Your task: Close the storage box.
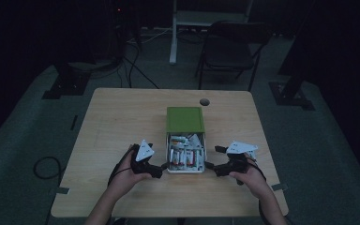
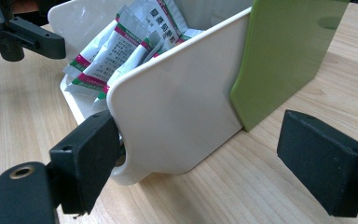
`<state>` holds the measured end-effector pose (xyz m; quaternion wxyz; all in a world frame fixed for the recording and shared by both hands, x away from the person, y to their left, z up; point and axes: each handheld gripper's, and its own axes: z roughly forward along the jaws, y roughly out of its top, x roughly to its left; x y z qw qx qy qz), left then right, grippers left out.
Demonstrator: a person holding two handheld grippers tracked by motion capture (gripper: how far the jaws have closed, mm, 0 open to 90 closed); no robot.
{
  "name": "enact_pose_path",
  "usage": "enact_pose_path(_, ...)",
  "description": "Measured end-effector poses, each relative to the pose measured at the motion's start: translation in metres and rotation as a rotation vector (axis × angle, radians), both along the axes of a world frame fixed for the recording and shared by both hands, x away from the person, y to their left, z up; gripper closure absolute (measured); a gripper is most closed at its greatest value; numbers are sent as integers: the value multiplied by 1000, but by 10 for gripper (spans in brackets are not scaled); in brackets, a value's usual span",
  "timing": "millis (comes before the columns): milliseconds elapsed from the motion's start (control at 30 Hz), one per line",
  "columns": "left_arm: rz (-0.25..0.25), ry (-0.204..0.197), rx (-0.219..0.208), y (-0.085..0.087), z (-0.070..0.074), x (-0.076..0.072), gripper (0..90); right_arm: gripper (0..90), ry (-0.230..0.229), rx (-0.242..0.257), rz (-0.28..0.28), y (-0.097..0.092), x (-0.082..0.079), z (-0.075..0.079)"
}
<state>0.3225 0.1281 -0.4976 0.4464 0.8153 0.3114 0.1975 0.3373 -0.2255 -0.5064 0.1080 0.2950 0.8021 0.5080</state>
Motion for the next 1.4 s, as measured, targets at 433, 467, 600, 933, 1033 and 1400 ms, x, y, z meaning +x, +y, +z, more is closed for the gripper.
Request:
enact_pose_path(433, 7, 8, -10, 1, 1, 8, 36, 129, 6, 10, -24, 1, 6, -1)
enact_pose_path(467, 9, 7, -10, 1, 1, 9, 36, 129, 5, 9, -25, 1, 7, -1)
enact_pose_path(600, 9, 8, -13, 2, 1, 10, 36, 129, 1, 7, -33, 1, 8, -1)
enact_pose_path(933, 14, 9, -11, 2, 1, 17, 36, 127, 4, 8, -52, 2, 13, -1)
enact_pose_path(1033, 17, 12, -17, 2, 1, 19, 36, 126, 6, 11, -59, 2, 14, -2)
enact_pose_path(1400, 23, 9, -21, 1, 2, 26, 35, 121, 10, 18, -84, 2, 20, -2)
